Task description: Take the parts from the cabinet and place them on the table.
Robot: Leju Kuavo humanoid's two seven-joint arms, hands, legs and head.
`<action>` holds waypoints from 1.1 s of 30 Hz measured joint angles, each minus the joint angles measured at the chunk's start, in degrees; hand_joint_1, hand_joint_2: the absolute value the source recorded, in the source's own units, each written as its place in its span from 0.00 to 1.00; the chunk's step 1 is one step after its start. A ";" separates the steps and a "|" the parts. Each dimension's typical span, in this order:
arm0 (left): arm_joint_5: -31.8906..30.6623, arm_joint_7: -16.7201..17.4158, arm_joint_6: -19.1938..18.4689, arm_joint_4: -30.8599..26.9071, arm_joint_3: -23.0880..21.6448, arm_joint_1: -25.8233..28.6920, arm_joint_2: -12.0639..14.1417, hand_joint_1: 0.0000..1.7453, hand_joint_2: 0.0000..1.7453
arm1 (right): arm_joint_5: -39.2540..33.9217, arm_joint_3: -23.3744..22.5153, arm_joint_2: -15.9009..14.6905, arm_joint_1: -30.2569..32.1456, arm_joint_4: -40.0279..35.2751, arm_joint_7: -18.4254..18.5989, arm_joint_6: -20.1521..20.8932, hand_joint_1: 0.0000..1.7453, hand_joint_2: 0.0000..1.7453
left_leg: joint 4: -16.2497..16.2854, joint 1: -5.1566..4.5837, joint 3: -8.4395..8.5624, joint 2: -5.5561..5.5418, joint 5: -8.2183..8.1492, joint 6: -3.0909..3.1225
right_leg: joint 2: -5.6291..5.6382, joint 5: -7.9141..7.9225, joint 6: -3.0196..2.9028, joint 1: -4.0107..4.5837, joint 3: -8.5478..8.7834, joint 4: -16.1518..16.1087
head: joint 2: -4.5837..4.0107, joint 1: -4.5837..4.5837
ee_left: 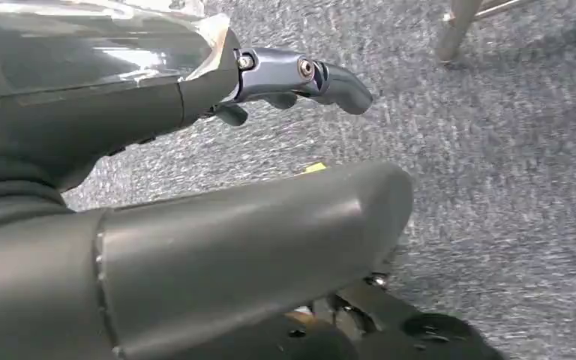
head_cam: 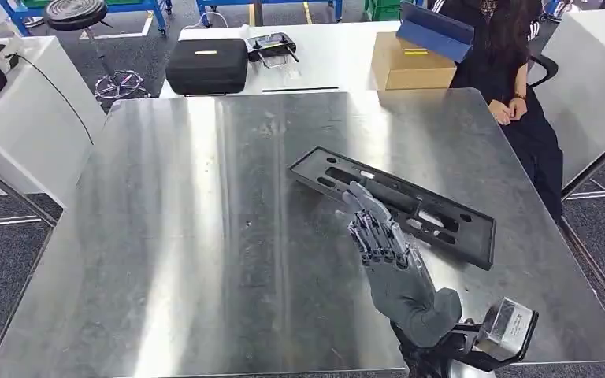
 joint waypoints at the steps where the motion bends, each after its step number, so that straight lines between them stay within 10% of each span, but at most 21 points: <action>1: 0.00 0.00 -0.11 0.00 0.00 -0.01 0.22 0.00 0.00 | 0.15 -0.02 0.15 0.00 0.09 0.02 0.11 0.00 0.00 | -5.12 0.03 3.46 0.01 1.82 0.08 | 0.02 0.15 0.24 -0.03 -0.25 0.12 | 0.00 0.00; 3: 0.00 0.02 -0.16 -0.02 0.00 -0.20 0.33 0.00 0.00 | 0.24 -0.04 0.44 0.00 0.11 0.02 0.22 0.00 0.00 | -13.40 -0.18 8.87 -0.16 1.88 0.26 | 0.02 0.51 0.80 0.43 -0.79 0.45 | 0.00 -0.02; 7: 0.00 0.02 -0.20 -0.02 0.02 -0.01 0.50 0.00 0.00 | 1.16 -0.15 0.77 -0.11 0.22 0.17 -0.32 0.00 0.00 | -13.20 -0.89 7.53 -0.31 3.37 1.88 | 0.01 1.93 2.89 0.30 -0.97 0.04 | 0.00 0.09; 9: 0.00 0.00 -0.24 -0.04 0.02 -0.15 0.55 0.00 0.00 | 1.64 -0.31 0.83 -0.18 0.26 0.15 -0.92 0.00 0.00 | -13.78 -0.54 6.64 0.04 4.60 3.12 | 0.10 -0.88 2.60 0.37 -2.61 2.35 | 0.00 0.22; 12: 0.00 -0.04 -0.61 -0.11 0.04 -0.10 0.66 0.00 0.00 | 2.65 -0.50 0.88 -0.07 0.35 0.00 -1.40 0.00 0.00 | -13.65 -0.81 4.35 0.36 6.24 3.68 | 0.11 -8.62 1.60 0.43 -6.59 15.76 | 0.00 0.63; 14: 0.02 -0.04 -0.29 -0.15 0.04 -0.10 0.63 0.00 0.00 | 2.82 -0.72 0.88 0.07 0.46 0.00 -1.64 0.00 0.00 | -13.61 -0.96 3.06 0.44 7.22 3.67 | 0.10 -8.15 2.47 0.42 -5.53 17.50 | 0.00 0.63; 17: 0.04 -0.04 0.44 -0.15 0.04 -0.14 0.37 0.00 0.00 | 2.93 -1.01 0.88 0.09 0.50 0.00 -1.68 0.00 0.00 | -13.52 -1.08 1.66 0.37 8.46 3.37 | 0.10 -4.04 3.49 0.52 2.90 5.86 | 0.00 0.68; 19: 0.04 -0.04 0.83 -0.15 0.04 -0.19 0.07 0.00 0.00 | 2.93 -1.16 0.92 0.00 0.48 -0.02 -1.68 0.00 0.00 | -13.41 -1.43 1.15 0.31 9.21 2.79 | 0.11 -5.03 2.29 1.30 8.44 -2.72 | 0.00 0.68; 22: 0.00 -0.06 0.83 -0.15 0.04 -0.17 -0.19 0.00 0.00 | 2.95 -1.25 0.92 0.15 0.50 -0.11 -1.70 0.00 0.00 | -13.77 -1.21 1.09 0.33 10.70 1.75 | 0.14 -4.44 1.14 1.70 7.09 -2.51 | 0.00 0.55; 23: 0.00 -0.07 0.65 -0.15 0.04 -0.14 -0.06 0.00 0.00 | 2.95 -1.22 0.94 0.08 0.55 -0.11 -1.68 0.00 0.00 | -13.43 -1.07 0.68 0.24 10.13 1.37 | -0.01 -3.76 0.26 0.23 6.69 -2.81 | 0.00 0.63; 27: -0.04 -0.09 -0.40 -0.15 0.04 0.03 0.33 0.00 0.00 | 2.91 -1.18 1.29 -0.27 0.92 0.06 -1.57 0.00 0.00 | -0.90 -0.60 -2.76 0.07 -1.67 0.11 | -0.44 -1.69 -1.00 0.47 4.72 -2.64 | 0.00 0.11; 29: -0.53 -0.24 -0.68 -0.15 0.04 0.04 0.72 0.00 0.00 | 2.97 -1.11 1.45 -0.29 1.22 0.24 -1.79 0.00 0.00 | 3.88 -0.45 -2.99 0.07 -1.48 -0.29 | -0.56 -0.62 -0.71 0.48 3.13 -2.24 | 0.00 0.09; 32: -1.05 -0.28 -0.90 -0.20 0.04 0.03 1.12 0.00 0.00 | 3.17 -1.09 1.44 -0.30 1.40 0.35 -2.29 0.00 0.00 | -4.84 0.27 4.21 0.08 4.13 -0.70 | -0.55 0.10 0.15 -0.05 0.74 -0.69 | 0.00 0.07; 33: -1.07 -0.28 -1.03 -0.20 0.02 -0.02 1.07 0.00 0.00 | 3.17 -1.09 1.47 -0.32 1.40 0.35 -2.42 0.00 0.00 | -10.20 0.57 7.50 -0.04 3.23 -1.08 | -0.60 0.21 0.37 0.21 0.08 0.16 | 0.00 0.00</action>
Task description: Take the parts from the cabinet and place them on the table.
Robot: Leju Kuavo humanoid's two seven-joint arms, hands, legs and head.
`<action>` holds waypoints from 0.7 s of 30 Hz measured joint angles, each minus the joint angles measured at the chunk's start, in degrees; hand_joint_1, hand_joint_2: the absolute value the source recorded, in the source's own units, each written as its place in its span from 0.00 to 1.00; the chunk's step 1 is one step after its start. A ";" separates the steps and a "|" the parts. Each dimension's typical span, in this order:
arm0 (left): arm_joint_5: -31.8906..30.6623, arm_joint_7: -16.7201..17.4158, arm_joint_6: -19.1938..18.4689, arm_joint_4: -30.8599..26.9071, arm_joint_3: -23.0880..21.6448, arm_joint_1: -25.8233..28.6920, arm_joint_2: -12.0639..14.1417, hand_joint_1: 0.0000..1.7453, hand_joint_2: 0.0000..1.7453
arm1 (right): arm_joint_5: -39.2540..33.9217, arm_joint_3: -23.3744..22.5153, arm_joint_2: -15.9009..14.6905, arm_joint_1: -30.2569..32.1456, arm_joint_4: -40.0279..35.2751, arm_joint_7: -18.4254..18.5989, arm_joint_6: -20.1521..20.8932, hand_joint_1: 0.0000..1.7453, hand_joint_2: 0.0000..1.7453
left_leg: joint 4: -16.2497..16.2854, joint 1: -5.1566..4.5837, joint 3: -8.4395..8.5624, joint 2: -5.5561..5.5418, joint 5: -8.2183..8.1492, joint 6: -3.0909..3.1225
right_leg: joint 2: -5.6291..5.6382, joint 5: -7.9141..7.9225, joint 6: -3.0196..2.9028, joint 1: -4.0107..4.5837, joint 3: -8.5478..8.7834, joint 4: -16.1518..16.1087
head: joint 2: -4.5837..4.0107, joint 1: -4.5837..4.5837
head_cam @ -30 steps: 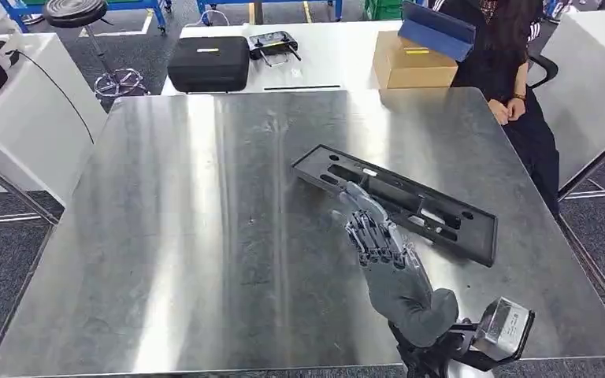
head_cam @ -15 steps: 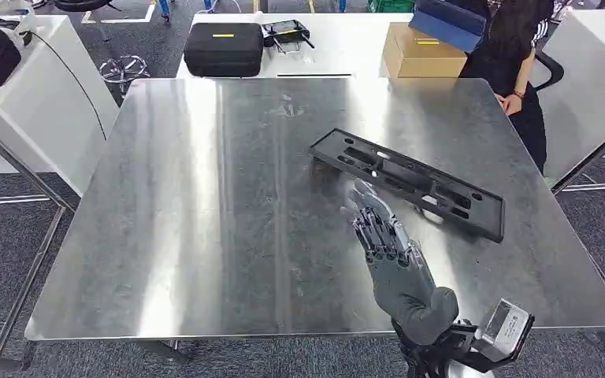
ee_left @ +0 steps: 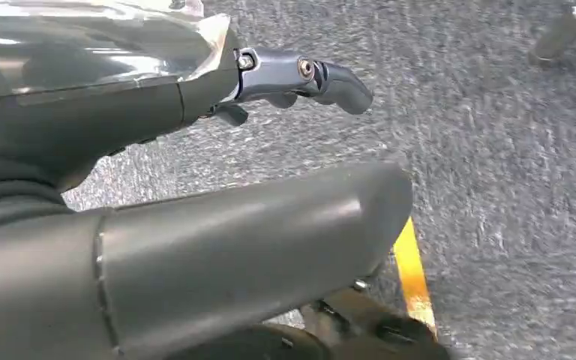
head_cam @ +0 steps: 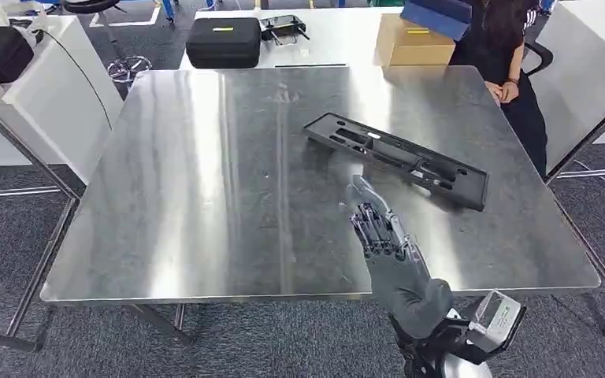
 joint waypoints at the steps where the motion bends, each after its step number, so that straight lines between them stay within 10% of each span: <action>1: -0.07 0.00 -0.04 -0.02 0.00 -0.04 -0.09 0.00 0.00 | 0.07 -0.02 0.00 -0.03 0.00 0.00 -0.07 0.00 0.00 | -2.14 -0.57 1.32 -0.35 -0.99 0.05 | 0.02 0.23 0.36 0.17 -0.78 0.52 | 0.00 -0.18; 5: -0.11 0.00 -0.02 -0.02 -0.02 0.09 0.04 0.00 0.00 | 0.15 0.04 -0.02 -0.09 0.00 0.00 -0.26 0.00 0.00 | -2.53 -0.96 -0.50 -0.34 -0.02 2.46 | 0.11 1.76 2.45 0.40 -1.58 0.30 | 0.00 -0.02; 9: -0.07 0.00 0.02 -0.09 -0.02 -0.05 0.22 0.00 0.00 | 0.15 0.02 -0.07 -0.11 0.02 0.00 -0.24 0.00 0.00 | -2.54 -1.12 -3.42 0.26 2.59 4.50 | 0.38 -8.19 0.84 0.17 -6.10 12.24 | 0.00 0.28; 11: -0.09 0.00 0.11 -0.09 -0.02 -0.02 0.15 0.00 0.00 | 0.13 0.02 -0.09 -0.07 0.09 0.00 -0.26 0.00 0.00 | -2.45 -1.39 -5.27 0.42 4.11 4.51 | 0.44 -9.59 1.46 0.20 -6.73 18.35 | 0.00 0.24; 14: -0.48 0.00 1.55 -0.09 -0.07 -0.06 -0.35 0.00 0.00 | -0.35 -0.15 -0.13 0.54 0.07 -0.53 -0.79 0.00 0.00 | -2.40 -1.56 -7.88 0.55 6.24 4.27 | 0.44 -4.63 2.92 0.40 0.56 11.13 | 0.00 0.22; 17: -1.27 -0.15 1.90 -0.09 -0.20 -0.28 -0.87 0.00 0.00 | -0.42 -0.63 -0.17 1.30 -0.83 -1.47 -1.49 0.00 0.00 | -2.35 -1.77 -8.77 0.48 8.06 3.37 | 0.36 -7.39 0.92 1.43 10.45 -3.45 | 0.00 0.13; 20: -1.57 -0.37 0.83 -0.09 -0.22 -0.20 -0.70 0.00 0.00 | -0.31 -1.14 -0.42 2.75 -1.07 -1.88 -1.49 0.00 0.00 | -3.49 -1.67 -8.73 0.61 10.23 2.12 | 0.57 -5.84 -0.07 1.68 8.64 -2.80 | 0.00 0.15; 21: -1.44 -0.37 0.72 -0.09 -0.22 -0.19 -0.35 0.00 0.00 | -0.28 -1.18 -0.42 2.91 -1.09 -1.95 -1.46 0.00 0.00 | -3.11 -1.27 -9.46 0.31 9.14 1.84 | 0.41 -4.78 -0.59 0.32 7.86 -3.06 | 0.00 0.28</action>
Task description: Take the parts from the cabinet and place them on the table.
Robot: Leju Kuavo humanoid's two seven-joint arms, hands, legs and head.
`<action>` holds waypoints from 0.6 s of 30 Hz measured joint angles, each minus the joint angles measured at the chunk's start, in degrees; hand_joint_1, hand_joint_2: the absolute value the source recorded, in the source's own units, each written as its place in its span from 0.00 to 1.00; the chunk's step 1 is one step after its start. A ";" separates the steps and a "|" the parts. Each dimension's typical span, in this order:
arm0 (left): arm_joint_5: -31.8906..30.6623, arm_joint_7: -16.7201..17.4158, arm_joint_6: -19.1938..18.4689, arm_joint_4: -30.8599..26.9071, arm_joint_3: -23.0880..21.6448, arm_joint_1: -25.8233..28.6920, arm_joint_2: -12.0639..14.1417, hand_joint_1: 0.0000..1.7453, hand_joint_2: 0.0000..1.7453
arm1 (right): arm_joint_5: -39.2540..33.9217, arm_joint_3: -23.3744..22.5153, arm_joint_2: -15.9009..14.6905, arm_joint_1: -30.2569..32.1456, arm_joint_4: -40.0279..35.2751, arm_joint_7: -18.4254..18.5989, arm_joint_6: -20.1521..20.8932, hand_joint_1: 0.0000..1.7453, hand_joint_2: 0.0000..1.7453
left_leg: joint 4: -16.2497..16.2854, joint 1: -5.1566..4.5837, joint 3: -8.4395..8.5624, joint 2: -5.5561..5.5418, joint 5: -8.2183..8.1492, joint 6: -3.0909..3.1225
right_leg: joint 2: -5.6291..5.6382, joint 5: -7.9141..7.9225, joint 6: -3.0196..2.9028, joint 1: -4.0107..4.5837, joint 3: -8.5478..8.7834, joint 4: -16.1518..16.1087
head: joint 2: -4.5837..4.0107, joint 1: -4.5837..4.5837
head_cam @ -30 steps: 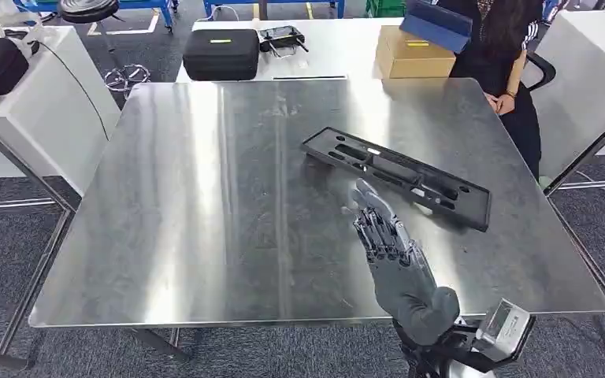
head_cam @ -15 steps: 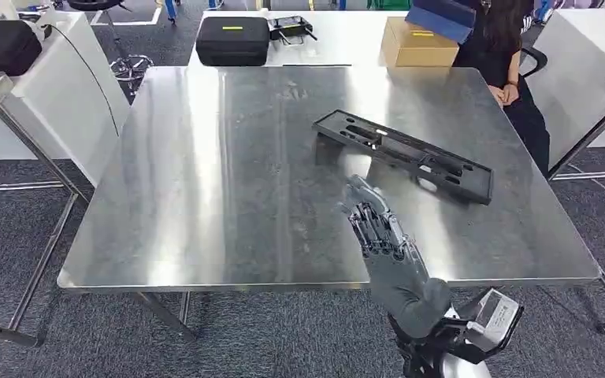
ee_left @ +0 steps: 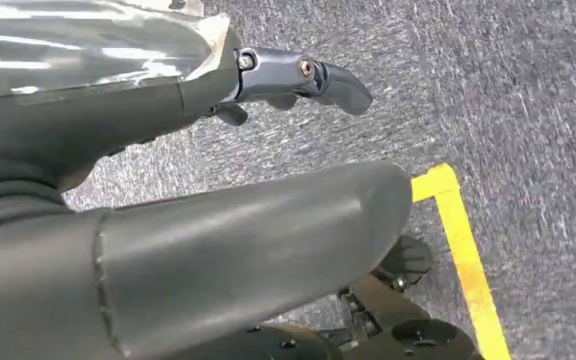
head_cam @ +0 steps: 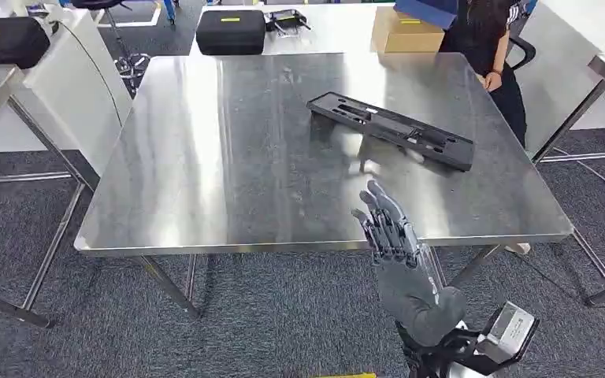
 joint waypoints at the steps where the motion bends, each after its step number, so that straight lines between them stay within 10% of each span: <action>1: 0.17 0.00 -0.26 0.00 0.00 0.09 0.07 0.00 0.00 | 0.02 0.00 0.02 0.01 0.00 0.00 0.11 0.00 0.00 | 1.80 -0.06 -0.81 -0.12 -3.61 -0.20 | -0.01 0.80 -0.62 0.22 -1.00 0.03 | 0.00 -0.31; 4: 0.74 0.00 -0.35 -0.02 0.02 0.12 0.50 0.00 0.00 | 0.02 -0.02 0.07 0.02 0.02 0.04 0.24 0.00 0.00 | 13.40 0.13 -2.74 -0.19 -13.35 -1.02 | -0.16 2.99 -1.13 0.29 -3.42 0.11 | 0.00 -0.68; 6: 0.76 0.00 -0.37 -0.04 0.02 0.12 0.66 0.00 0.00 | -0.02 0.00 0.09 -0.01 0.04 0.39 0.24 0.00 0.00 | 17.90 0.27 -2.14 -0.20 -11.26 -1.39 | -0.34 4.46 -0.86 0.30 -5.22 0.55 | 0.00 -0.70; 8: 0.76 0.00 -0.61 -0.09 0.02 0.07 0.76 0.00 0.00 | -0.09 -0.02 0.26 -0.12 0.09 0.63 0.17 0.00 0.00 | 13.72 0.65 2.46 -0.18 -6.98 -1.51 | -0.32 5.43 -0.33 0.19 -7.35 1.46 | 0.00 -0.70; 11: 0.72 0.00 -0.87 -0.18 0.02 -0.56 0.92 0.00 0.00 | -0.15 -0.07 0.72 -0.89 0.09 1.14 -0.04 0.00 0.00 | 0.09 0.61 12.36 -0.54 -10.68 -1.10 | -0.37 6.17 0.63 0.56 -9.45 3.51 | 0.00 -0.68; 15: 0.70 0.61 -0.92 -0.15 0.02 -0.43 0.92 0.00 0.00 | -0.15 -0.04 0.81 -0.92 0.22 1.35 -0.04 0.00 0.00 | -0.51 0.38 10.30 -0.22 -9.08 1.40 | -0.54 7.74 2.33 0.38 -10.34 3.46 | 0.00 -0.70; 18: 0.72 0.59 -0.90 -0.20 0.02 -0.61 1.05 0.00 0.00 | -0.22 -0.22 0.81 -1.06 0.37 1.44 -0.02 0.00 0.00 | -0.45 0.22 7.74 0.19 -6.95 2.49 | -0.23 -0.73 1.05 0.21 -13.62 11.64 | 0.00 -0.31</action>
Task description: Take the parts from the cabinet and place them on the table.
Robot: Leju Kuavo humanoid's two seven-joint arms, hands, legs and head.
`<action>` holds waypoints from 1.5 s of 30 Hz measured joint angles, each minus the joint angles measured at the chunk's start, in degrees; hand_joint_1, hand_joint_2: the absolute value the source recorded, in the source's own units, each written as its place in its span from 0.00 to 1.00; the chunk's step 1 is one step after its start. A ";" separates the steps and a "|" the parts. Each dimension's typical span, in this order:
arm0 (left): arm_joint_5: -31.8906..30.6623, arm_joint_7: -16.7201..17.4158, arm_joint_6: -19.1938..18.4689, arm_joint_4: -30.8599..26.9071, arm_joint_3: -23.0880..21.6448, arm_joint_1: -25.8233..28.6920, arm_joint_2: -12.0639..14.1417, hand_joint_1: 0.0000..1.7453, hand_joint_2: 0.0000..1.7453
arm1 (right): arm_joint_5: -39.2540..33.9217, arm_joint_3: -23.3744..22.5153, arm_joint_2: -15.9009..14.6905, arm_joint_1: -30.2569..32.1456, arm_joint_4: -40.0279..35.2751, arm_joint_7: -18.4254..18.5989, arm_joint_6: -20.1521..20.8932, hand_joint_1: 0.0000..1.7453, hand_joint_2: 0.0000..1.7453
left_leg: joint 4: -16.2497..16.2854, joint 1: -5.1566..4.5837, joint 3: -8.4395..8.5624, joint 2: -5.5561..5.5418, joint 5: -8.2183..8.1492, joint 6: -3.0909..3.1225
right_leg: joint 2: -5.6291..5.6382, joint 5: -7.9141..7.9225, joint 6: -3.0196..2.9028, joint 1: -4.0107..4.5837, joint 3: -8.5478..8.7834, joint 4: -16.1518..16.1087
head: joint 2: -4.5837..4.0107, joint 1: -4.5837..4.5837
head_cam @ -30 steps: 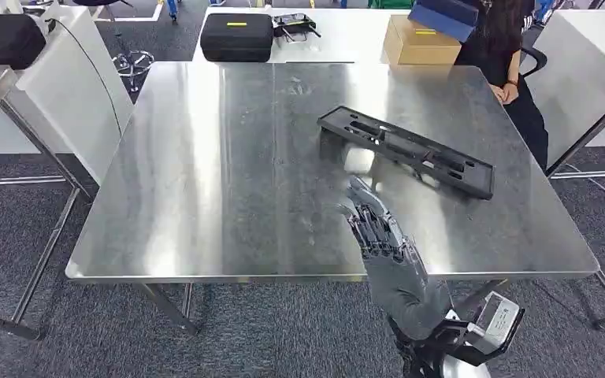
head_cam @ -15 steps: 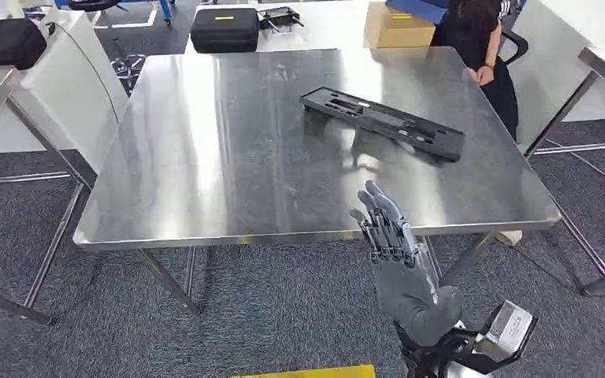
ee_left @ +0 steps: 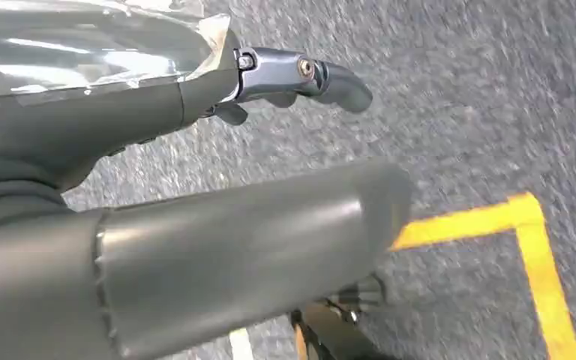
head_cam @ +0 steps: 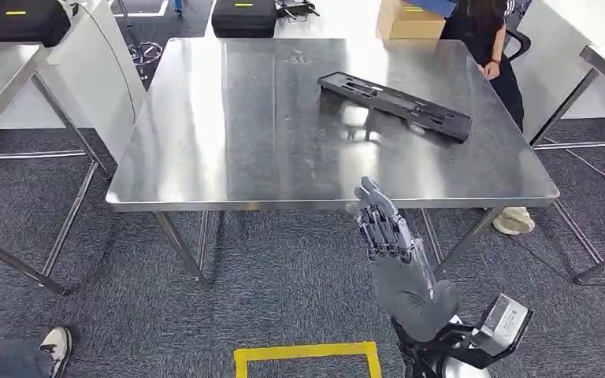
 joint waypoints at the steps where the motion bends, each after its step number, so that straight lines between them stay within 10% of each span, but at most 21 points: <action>1: 0.02 0.00 0.00 0.00 0.02 -0.02 0.00 0.00 0.00 | -0.05 0.00 0.00 -0.02 0.09 0.00 0.00 0.00 0.00 | 0.07 -0.06 -1.21 0.05 0.90 -0.02 | 0.10 -2.63 -0.09 0.00 -0.92 4.72 | 0.00 -0.04; 3: 0.07 -0.02 0.00 0.00 0.02 0.03 0.00 0.00 0.00 | -0.16 0.00 0.00 -0.09 0.33 0.00 0.18 0.00 0.00 | 0.20 -0.08 -3.02 0.24 2.57 -0.17 | 0.18 -2.81 0.95 -0.04 -0.59 9.54 | 0.00 0.00; 5: 0.07 -0.22 0.00 0.02 0.02 0.05 -0.09 0.00 0.00 | -0.22 0.00 -0.02 -0.24 0.63 0.00 0.22 0.00 0.00 | 0.29 -0.05 -5.20 0.36 4.19 -0.53 | 0.19 1.42 2.67 -0.16 4.05 5.45 | 0.00 0.02; 7: 0.07 -0.22 0.00 0.00 0.02 -0.04 -0.09 0.00 0.00 | -0.22 0.04 -0.02 -0.56 0.72 0.00 0.22 0.00 0.00 | 0.40 -0.05 -6.31 0.28 5.51 -1.04 | 0.24 1.73 2.29 -0.17 11.34 -3.96 | 0.00 0.02; 8: 0.07 -0.22 0.00 0.00 0.02 -0.02 -0.09 0.00 0.00 | -0.22 0.04 0.02 -0.87 0.72 0.00 0.22 0.00 0.00 | 0.43 -0.37 -6.62 0.15 6.07 -1.50 | 0.27 -1.10 1.18 0.37 16.14 -11.17 | 0.00 0.11; 12: 0.15 -0.26 0.00 0.00 0.02 0.22 0.00 0.00 0.00 | -0.37 0.04 0.04 -0.95 0.98 -0.04 0.22 0.00 0.00 | -0.44 -0.12 -6.77 0.11 8.50 -2.88 | 0.31 -0.02 -0.62 0.21 14.28 -11.46 | 0.00 -0.09; 16: 0.13 -0.26 0.00 0.00 0.02 0.41 -0.02 0.00 0.00 | -0.40 0.02 0.09 -0.93 1.09 -0.07 0.18 0.00 0.00 | 11.37 0.27 -9.69 -0.24 -5.02 -3.59 | -0.07 2.80 -2.41 0.10 11.22 -11.32 | 0.00 -0.28; 17: 0.13 -0.26 -0.02 -0.02 0.02 0.39 -0.02 0.00 0.00 | -0.40 0.02 0.09 -0.88 1.11 -0.11 0.11 0.00 0.00 | 15.51 0.29 -10.26 -0.24 -6.34 -3.77 | -0.10 3.52 -2.41 0.26 10.66 -11.20 | 0.00 -0.31; 19: 0.13 -0.26 -0.04 -0.02 0.02 0.40 0.02 0.00 0.00 | -0.37 0.02 0.09 -0.59 1.18 -0.22 0.00 0.00 0.00 | 17.78 0.35 -8.88 -0.24 -3.46 -3.84 | -0.14 4.77 -2.11 0.39 8.58 -10.59 | 0.00 -0.31; 21: 0.04 -0.26 -0.07 -0.02 0.02 0.39 0.02 0.00 0.00 | -0.35 0.02 0.07 -0.52 1.18 -0.39 -0.02 0.00 0.00 | 11.26 0.42 -3.25 -0.22 0.09 -3.65 | -0.12 5.33 -1.61 0.28 6.61 -9.41 | 0.00 -0.35; 23: -0.02 -0.26 -0.07 -0.02 0.02 0.23 0.09 0.00 0.00 | -0.33 0.00 0.07 -0.49 1.16 -0.48 -0.02 0.00 0.00 | 1.79 0.21 3.40 -0.51 -2.61 -3.22 | -0.09 5.70 -1.02 0.69 5.20 -8.05 | 0.00 -0.37; 27: -0.07 -0.28 -0.09 0.00 0.02 0.30 0.04 0.00 0.00 | -0.26 -0.02 0.04 -0.34 1.16 -0.61 -0.09 0.00 0.00 | 0.29 -0.33 1.63 -0.50 -1.84 -1.42 | -0.34 7.80 0.84 0.79 4.05 -8.22 | 0.00 -0.24; 29: -0.13 -0.33 -0.07 0.00 0.00 0.12 -0.02 0.00 0.00 | -0.29 -0.07 -0.04 -0.35 1.16 -0.70 -0.44 0.00 0.00 | 0.02 -0.03 0.40 -0.09 -0.15 -0.23 | -0.01 3.79 0.26 0.60 2.36 -5.53 | 0.00 -0.17; 32: -0.13 -0.44 -0.07 -0.07 0.02 0.14 0.13 0.00 0.00 | -0.29 -0.09 -0.19 -0.23 1.16 -0.83 -0.85 0.00 0.00 | 0.12 -0.09 -2.39 0.20 2.06 -0.14 | 0.21 -3.87 -0.10 0.34 -0.43 6.05 | 0.00 0.15; 34: -0.13 -0.55 -0.07 -0.07 0.02 0.15 0.13 0.00 0.00 | -0.29 -0.09 -0.24 0.00 1.16 -0.85 -0.87 0.00 0.00 | 0.19 -0.10 -4.33 0.37 3.55 -0.33 | 0.22 -2.87 1.29 0.14 0.59 9.26 | 0.00 0.15; 37: -0.13 -0.55 -0.07 -0.07 0.02 0.14 0.07 0.00 0.00 | -0.29 -0.09 -0.24 0.02 1.14 -0.85 -0.96 0.00 0.00 | 0.27 0.00 -6.90 0.44 5.84 -1.08 | 0.22 1.34 2.77 -0.29 9.83 -1.74 | 0.00 0.15; 39: -0.13 -0.55 -0.07 -0.13 0.02 0.13 0.09 0.00 0.00 | -0.29 -0.07 -0.17 0.09 0.83 -0.85 -0.94 0.00 0.00 | 0.36 -0.30 -7.51 0.34 7.18 -1.89 | 0.39 -2.26 1.18 0.49 16.69 -12.60 | 0.02 0.06; 42: -0.11 -0.59 0.00 -0.17 0.02 0.32 0.15 0.00 0.00 | -0.29 -0.11 -0.17 0.39 0.72 -0.90 -0.96 0.00 0.00 | -0.56 -0.11 -7.48 0.38 9.29 -2.91 | 0.42 -1.12 -0.12 0.70 14.74 -11.47 | 0.00 -0.24; 43: -0.11 -0.59 0.00 -0.17 0.02 0.57 0.17 0.00 0.00 | -0.29 -0.09 -0.15 0.40 0.72 -0.87 -0.96 0.00 0.00 | -0.48 0.29 -7.96 0.29 9.15 -3.19 | 0.34 -0.24 -0.99 -0.50 14.03 -11.63 | 0.00 -0.22; 45: -0.11 -0.63 -0.02 -0.22 0.02 0.79 0.20 0.00 0.00 | -0.31 -0.09 -0.07 0.47 0.72 -0.87 -0.96 0.00 0.00 | 4.61 0.36 -9.39 0.04 0.79 -3.53 | 0.16 1.34 -2.40 -0.15 12.39 -11.56 | 0.00 -0.50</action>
